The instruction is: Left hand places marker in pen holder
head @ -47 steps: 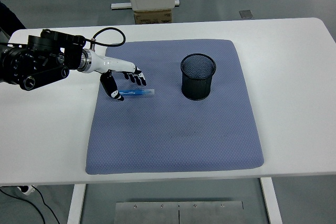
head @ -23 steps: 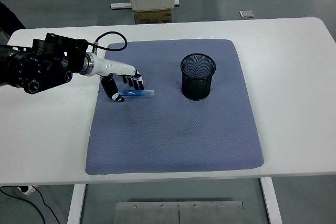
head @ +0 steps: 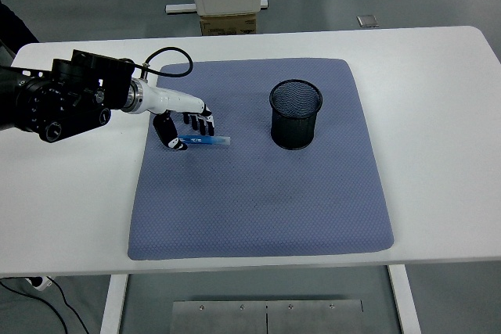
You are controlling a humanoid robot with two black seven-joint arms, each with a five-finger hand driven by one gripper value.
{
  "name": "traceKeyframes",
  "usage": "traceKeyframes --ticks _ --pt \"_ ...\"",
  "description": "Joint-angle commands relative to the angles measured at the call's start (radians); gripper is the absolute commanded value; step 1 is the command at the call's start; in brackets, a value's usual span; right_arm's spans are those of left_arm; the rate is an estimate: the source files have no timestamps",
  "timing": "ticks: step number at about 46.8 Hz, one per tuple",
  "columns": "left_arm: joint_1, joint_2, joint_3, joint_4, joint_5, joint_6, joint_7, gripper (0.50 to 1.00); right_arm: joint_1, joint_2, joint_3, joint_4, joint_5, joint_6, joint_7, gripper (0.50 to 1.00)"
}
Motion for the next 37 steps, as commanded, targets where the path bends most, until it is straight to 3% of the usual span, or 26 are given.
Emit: traceKeyframes --ticks 1,17,37 --pt "0.001 -0.009 0.000 0.000 0.000 0.000 0.000 0.716 0.000 0.000 0.000 0.000 0.000 0.000 0.000 1.000" --pt "0.001 -0.033 -0.002 -0.001 -0.002 0.000 0.000 0.613 0.000 0.000 0.001 0.000 0.000 0.000 0.000 1.000" --pt "0.001 -0.032 0.000 -0.003 0.003 -0.003 -0.008 0.604 0.000 0.000 0.000 0.000 0.000 0.000 0.000 1.000"
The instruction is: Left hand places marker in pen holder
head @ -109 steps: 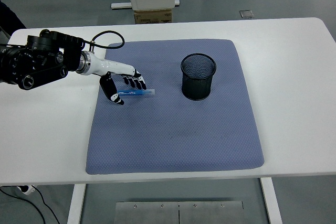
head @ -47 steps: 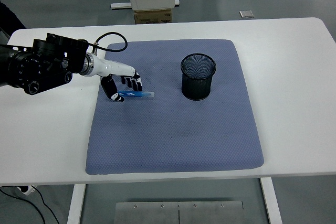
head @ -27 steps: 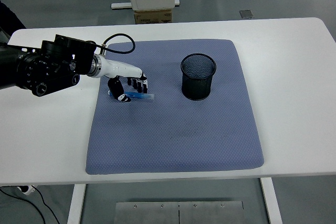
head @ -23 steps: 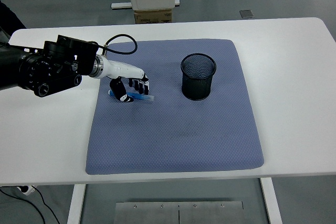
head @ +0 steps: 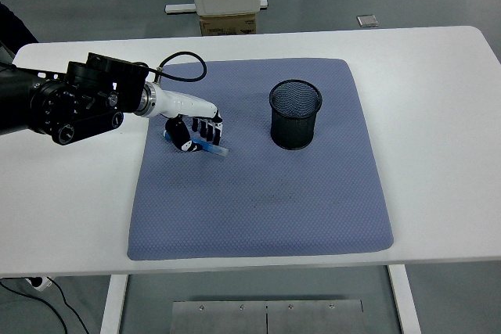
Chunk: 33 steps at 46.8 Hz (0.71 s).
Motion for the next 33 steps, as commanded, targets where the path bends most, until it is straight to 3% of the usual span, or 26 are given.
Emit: traceKeyframes --ticks 1,18,26,33 --pt "0.000 0.000 0.000 0.000 0.004 -0.004 -0.003 0.604 0.000 0.000 0.000 0.000 0.000 0.000 0.000 1.000" --pt "-0.001 0.008 0.000 -0.011 0.005 -0.010 -0.012 0.648 0.000 0.000 0.000 0.000 0.000 0.000 0.000 1.000" --pt "-0.001 0.011 0.000 -0.011 0.005 -0.010 -0.012 0.645 0.000 0.000 0.000 0.000 0.000 0.000 0.000 1.000" --pt "0.000 0.011 0.000 -0.010 0.005 -0.009 -0.012 0.613 0.000 0.000 0.000 0.000 0.000 0.000 0.000 1.000"
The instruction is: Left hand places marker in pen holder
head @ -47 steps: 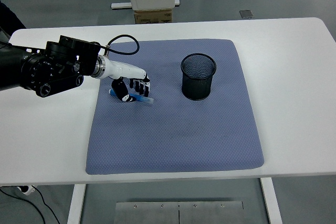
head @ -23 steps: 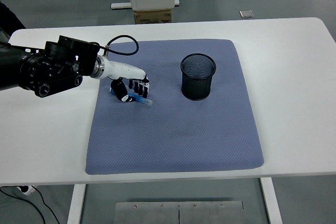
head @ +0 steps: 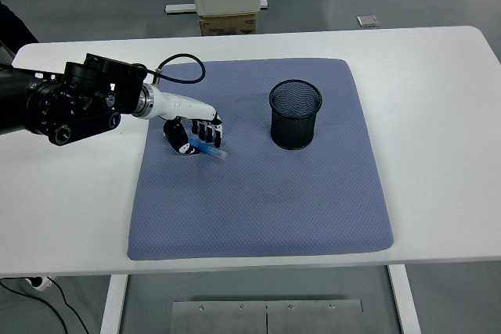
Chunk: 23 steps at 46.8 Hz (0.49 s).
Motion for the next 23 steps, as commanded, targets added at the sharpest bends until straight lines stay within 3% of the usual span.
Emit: traceKeyframes --ticks 1,16,23 --pt "0.000 0.000 -0.001 0.001 0.000 0.001 0.000 0.613 0.000 0.000 0.000 0.000 0.000 0.000 0.000 1.000" --pt "-0.003 0.002 0.001 0.003 0.000 0.001 -0.001 0.517 0.000 0.000 0.000 0.000 0.000 0.000 0.000 1.000" --pt "-0.003 0.003 0.001 0.003 0.000 0.001 -0.006 0.500 0.000 0.000 0.000 0.000 0.000 0.000 0.000 1.000"
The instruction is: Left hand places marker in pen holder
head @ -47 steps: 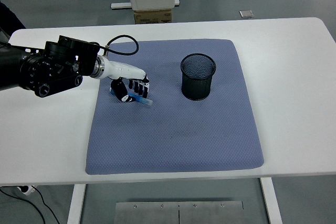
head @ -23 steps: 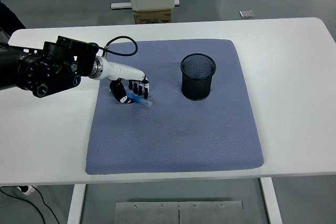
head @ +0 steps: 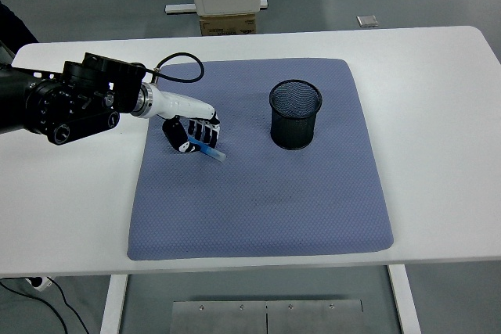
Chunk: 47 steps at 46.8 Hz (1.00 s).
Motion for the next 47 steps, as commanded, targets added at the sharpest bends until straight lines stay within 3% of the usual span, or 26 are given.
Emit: traceKeyframes --ticks 1,12,18,23,40,47 --pt "0.000 0.000 -0.001 0.000 0.000 0.000 -0.007 0.500 0.000 0.000 0.000 0.000 0.000 0.000 0.000 1.000" --pt "0.000 0.003 -0.002 0.000 -0.002 0.001 -0.018 0.500 0.000 0.000 0.000 0.000 0.000 0.000 0.000 1.000" --pt "-0.003 0.003 -0.002 -0.002 -0.002 -0.002 -0.027 0.593 0.000 0.000 0.000 0.000 0.000 0.000 0.000 1.000" --pt "-0.014 0.005 -0.002 -0.002 -0.002 -0.003 -0.041 0.631 0.000 0.000 0.000 0.000 0.000 0.000 0.000 1.000" --pt "-0.009 0.012 0.000 -0.028 0.001 0.006 -0.041 0.634 0.000 0.000 0.000 0.000 0.000 0.000 0.000 1.000" --pt "-0.005 0.018 0.008 -0.041 0.029 0.037 -0.041 0.619 0.000 0.000 0.000 0.000 0.000 0.000 0.000 1.000"
